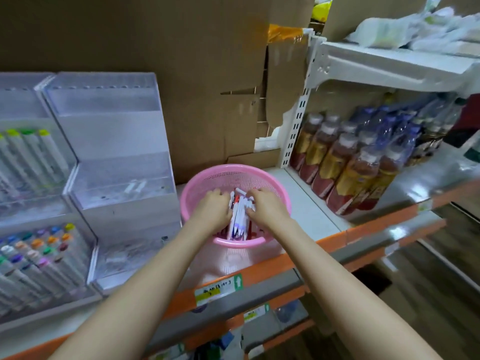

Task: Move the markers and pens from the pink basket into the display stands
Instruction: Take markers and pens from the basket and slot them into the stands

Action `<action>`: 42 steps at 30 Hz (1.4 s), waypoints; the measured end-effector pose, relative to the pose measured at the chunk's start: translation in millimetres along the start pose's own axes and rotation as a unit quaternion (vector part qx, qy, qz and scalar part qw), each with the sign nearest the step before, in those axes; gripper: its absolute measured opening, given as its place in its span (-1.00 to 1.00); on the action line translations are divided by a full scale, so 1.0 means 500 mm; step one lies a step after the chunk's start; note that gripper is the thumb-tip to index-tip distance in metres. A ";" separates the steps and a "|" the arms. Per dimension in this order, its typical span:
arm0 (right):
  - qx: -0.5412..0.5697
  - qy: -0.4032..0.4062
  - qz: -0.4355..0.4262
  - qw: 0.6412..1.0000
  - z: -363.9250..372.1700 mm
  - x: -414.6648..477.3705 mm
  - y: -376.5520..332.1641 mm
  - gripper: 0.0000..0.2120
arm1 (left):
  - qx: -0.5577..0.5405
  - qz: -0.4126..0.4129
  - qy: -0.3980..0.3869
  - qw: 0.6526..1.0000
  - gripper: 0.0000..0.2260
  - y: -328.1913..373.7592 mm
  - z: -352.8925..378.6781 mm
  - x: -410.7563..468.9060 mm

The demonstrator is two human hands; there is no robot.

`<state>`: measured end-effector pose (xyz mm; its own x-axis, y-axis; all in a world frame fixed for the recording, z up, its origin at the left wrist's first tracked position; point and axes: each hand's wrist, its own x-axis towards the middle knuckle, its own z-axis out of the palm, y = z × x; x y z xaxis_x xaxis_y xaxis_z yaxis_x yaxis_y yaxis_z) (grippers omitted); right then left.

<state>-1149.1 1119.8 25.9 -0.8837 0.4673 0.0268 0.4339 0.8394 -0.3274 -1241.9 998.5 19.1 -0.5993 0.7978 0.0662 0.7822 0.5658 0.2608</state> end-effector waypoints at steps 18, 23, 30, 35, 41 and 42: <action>0.000 -0.025 -0.004 1.000 0.009 0.023 0.014 -0.84 | -0.086 -0.006 -0.068 0.994 -0.74 0.012 -0.008 0.007; 0.018 -0.002 -0.017 1.000 0.012 0.020 0.019 -0.78 | -0.165 -0.031 -0.095 0.981 -0.51 0.011 -0.018 0.005; 0.038 0.002 -0.032 0.999 0.008 0.011 0.014 -0.79 | -0.229 -0.052 -0.083 0.969 -0.41 0.010 -0.018 0.000; 0.103 -0.004 -0.044 0.994 0.005 0.007 0.011 -0.41 | -0.266 -0.039 -0.041 0.962 -0.32 0.001 -0.015 0.001; 0.133 0.032 -0.065 0.988 -0.001 0.000 0.010 -0.40 | -0.331 -0.040 0.024 0.942 -0.44 -0.002 -0.016 -0.003; 0.142 0.039 -0.069 0.987 -0.002 -0.002 0.010 -0.44 | -0.336 -0.039 0.037 0.940 -0.46 -0.003 -0.017 -0.004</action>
<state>-1146.0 1124.0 25.1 -0.9097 0.3840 0.1582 0.2345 0.7894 -0.5673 -1243.3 994.4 27.0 -0.6794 0.7292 0.0816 0.4657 0.3426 0.8159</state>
